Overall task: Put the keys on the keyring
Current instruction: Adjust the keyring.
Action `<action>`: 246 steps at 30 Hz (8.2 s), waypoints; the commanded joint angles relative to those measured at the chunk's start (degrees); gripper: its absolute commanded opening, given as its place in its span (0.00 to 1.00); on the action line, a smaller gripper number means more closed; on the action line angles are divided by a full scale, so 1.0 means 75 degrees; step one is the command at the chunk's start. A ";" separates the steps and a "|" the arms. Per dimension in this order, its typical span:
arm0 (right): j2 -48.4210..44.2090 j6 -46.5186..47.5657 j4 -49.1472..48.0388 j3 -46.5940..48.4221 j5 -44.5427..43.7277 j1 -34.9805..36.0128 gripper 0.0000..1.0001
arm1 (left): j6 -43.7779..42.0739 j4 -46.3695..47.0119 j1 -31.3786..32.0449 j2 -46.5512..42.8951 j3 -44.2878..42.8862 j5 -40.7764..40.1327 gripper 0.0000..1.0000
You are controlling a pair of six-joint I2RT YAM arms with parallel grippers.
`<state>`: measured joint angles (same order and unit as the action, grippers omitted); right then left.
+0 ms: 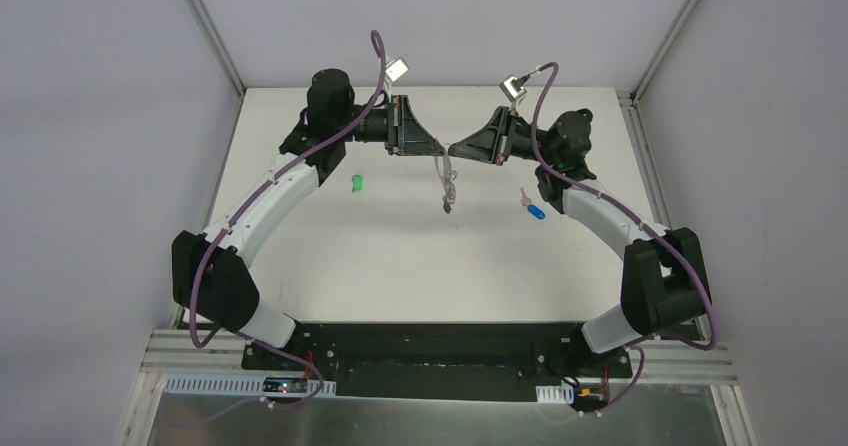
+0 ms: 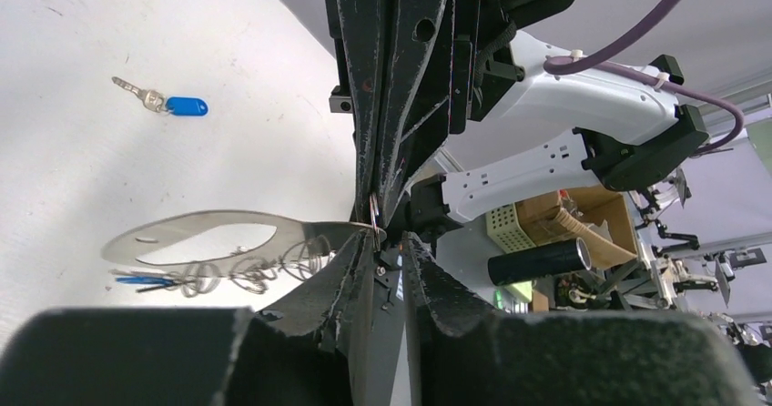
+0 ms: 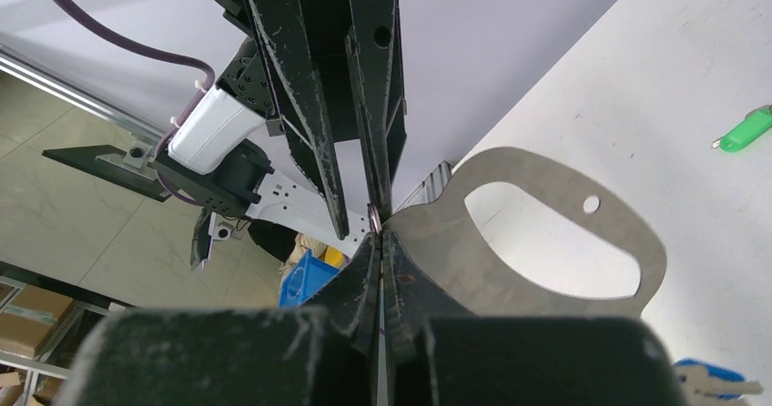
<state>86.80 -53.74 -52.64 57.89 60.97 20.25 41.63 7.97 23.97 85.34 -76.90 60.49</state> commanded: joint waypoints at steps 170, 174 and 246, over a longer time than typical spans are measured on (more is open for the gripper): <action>-0.0420 -0.1229 -0.2990 -0.0566 0.0039 0.0011 0.00 | -0.0734 -0.1016 0.0484 -0.0223 -0.0680 0.0130 0.23; -0.0414 -0.1173 -0.2925 -0.0593 0.0048 0.0022 0.00 | -0.0722 -0.1015 0.0484 -0.0200 -0.0732 0.0155 0.21; -0.1121 0.5407 0.4083 0.0297 0.1476 0.0978 0.13 | -0.6522 -0.7193 0.1281 0.0515 -0.2662 -0.0572 0.00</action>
<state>79.46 -14.66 -21.08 57.34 71.46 26.85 -7.49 -48.25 33.08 90.94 -96.86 54.85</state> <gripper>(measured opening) 0.138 0.009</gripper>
